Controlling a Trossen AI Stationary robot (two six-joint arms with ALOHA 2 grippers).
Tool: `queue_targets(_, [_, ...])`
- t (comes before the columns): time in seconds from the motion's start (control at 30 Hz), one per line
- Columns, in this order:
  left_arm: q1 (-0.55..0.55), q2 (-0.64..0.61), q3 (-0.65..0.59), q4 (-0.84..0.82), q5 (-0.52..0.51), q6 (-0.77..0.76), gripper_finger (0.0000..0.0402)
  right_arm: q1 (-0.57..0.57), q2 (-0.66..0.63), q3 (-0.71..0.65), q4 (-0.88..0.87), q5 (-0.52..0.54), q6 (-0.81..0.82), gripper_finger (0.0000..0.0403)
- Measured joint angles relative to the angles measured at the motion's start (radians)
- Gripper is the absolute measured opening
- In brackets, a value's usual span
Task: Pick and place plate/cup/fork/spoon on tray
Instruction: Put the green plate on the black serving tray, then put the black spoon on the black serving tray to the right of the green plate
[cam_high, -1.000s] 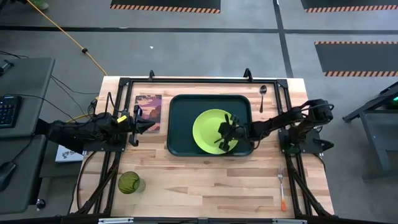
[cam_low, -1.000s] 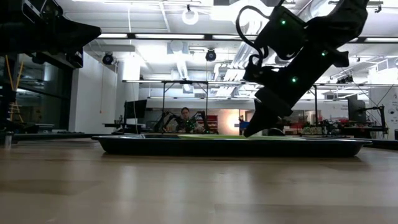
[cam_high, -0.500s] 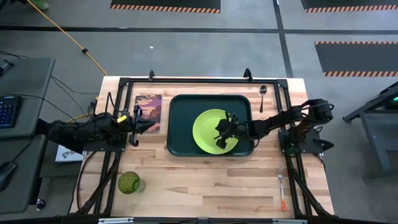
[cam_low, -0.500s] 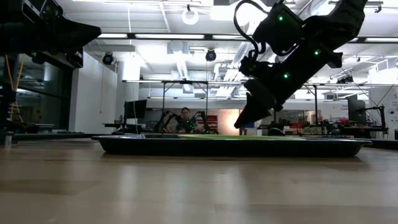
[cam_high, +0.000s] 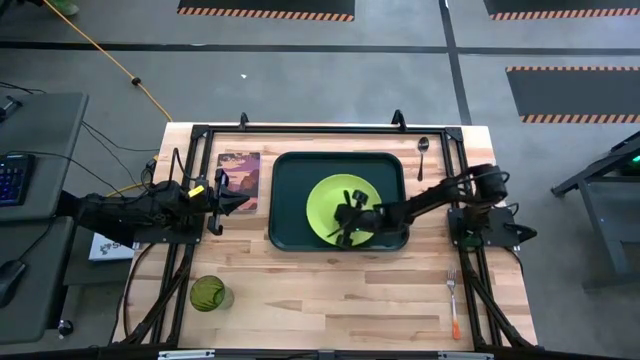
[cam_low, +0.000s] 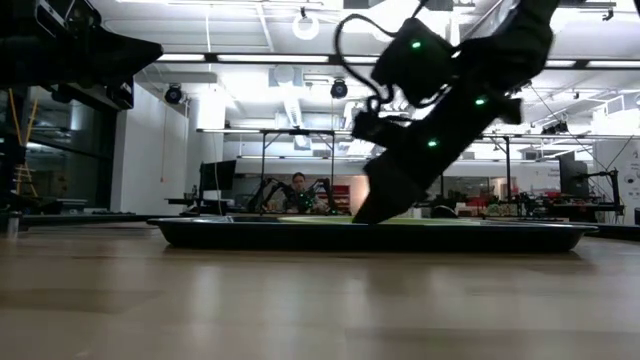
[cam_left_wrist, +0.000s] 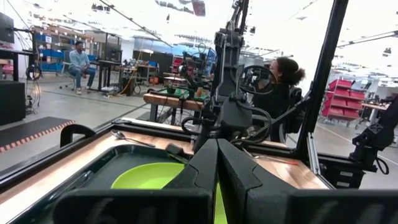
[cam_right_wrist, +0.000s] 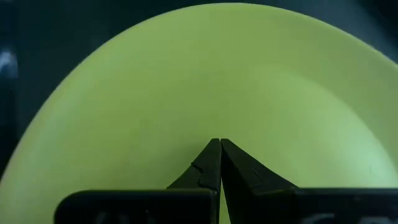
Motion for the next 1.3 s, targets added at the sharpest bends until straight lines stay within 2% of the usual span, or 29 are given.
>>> queue_targets(0.17, [0.000,0.000,0.000,0.000,0.000,0.000,0.0003,-0.027,0.064,0.078,-0.017,0.014,-0.062,0.0000])
queue_targets(0.5, [0.000,0.000,0.000,0.000,0.000,0.000,0.0003,-0.069,0.071,0.122,-0.059,0.016,-0.155,0.0000])
queue_targets(0.77, [0.000,0.000,0.000,0.000,0.000,0.000,0.0003,-0.047,-0.033,0.120,-0.148,0.109,-0.230,0.0000])
queue_targets(0.97, [0.000,0.000,0.000,0.000,0.000,0.000,0.0003,-0.041,-0.100,0.120,-0.221,0.105,-0.230,0.0000])
queue_targets(1.3, [0.000,0.000,0.000,0.000,0.000,0.000,0.0003,-0.041,-0.102,0.120,-0.273,0.108,-0.233,0.0000])
